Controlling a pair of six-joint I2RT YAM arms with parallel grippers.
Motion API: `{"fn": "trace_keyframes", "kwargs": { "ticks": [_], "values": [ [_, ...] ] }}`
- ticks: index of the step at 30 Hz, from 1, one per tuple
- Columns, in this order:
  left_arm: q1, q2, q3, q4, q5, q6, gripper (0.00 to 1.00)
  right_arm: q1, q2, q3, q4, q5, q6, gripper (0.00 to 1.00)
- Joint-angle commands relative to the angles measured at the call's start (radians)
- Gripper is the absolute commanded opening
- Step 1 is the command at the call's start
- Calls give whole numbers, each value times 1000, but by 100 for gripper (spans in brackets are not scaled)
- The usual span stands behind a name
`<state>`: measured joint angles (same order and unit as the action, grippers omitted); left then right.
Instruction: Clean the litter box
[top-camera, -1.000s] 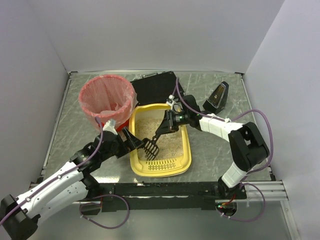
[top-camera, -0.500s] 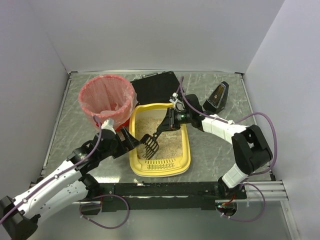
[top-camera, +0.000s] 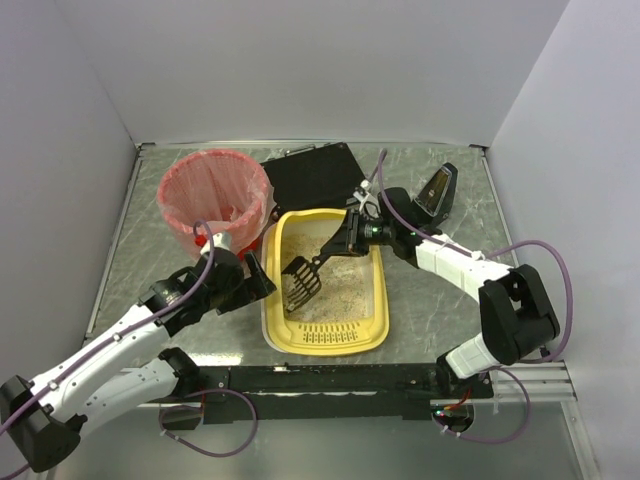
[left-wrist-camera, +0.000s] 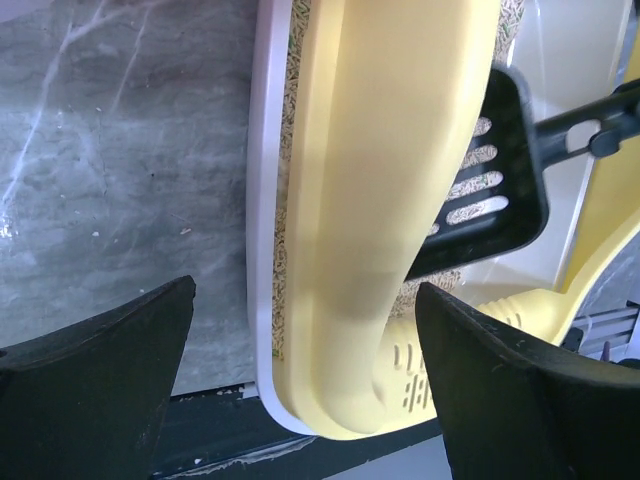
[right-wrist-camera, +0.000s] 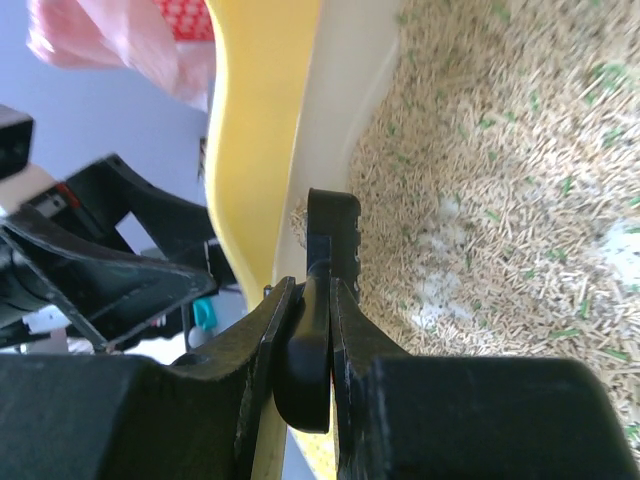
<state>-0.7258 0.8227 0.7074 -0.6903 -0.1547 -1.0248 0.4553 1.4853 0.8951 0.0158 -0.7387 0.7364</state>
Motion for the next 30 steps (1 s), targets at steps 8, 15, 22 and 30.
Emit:
{"fn": "trace_keyframes", "kwargs": {
  "ticks": [8, 15, 22, 30],
  "values": [
    [-21, 16, 58, 37, 4, 26, 97, -14, -42, -25, 98, -7, 49, 0],
    [-44, 76, 122, 51, -19, 32, 97, -13, -65, -18, 47, 18, 18, 0],
    [-99, 217, 213, -35, -124, 25, 97, -15, -102, -28, 53, 50, 24, 0],
    [-135, 337, 282, -164, -247, -37, 97, -47, -170, -39, 12, 67, 20, 0]
  ]
}}
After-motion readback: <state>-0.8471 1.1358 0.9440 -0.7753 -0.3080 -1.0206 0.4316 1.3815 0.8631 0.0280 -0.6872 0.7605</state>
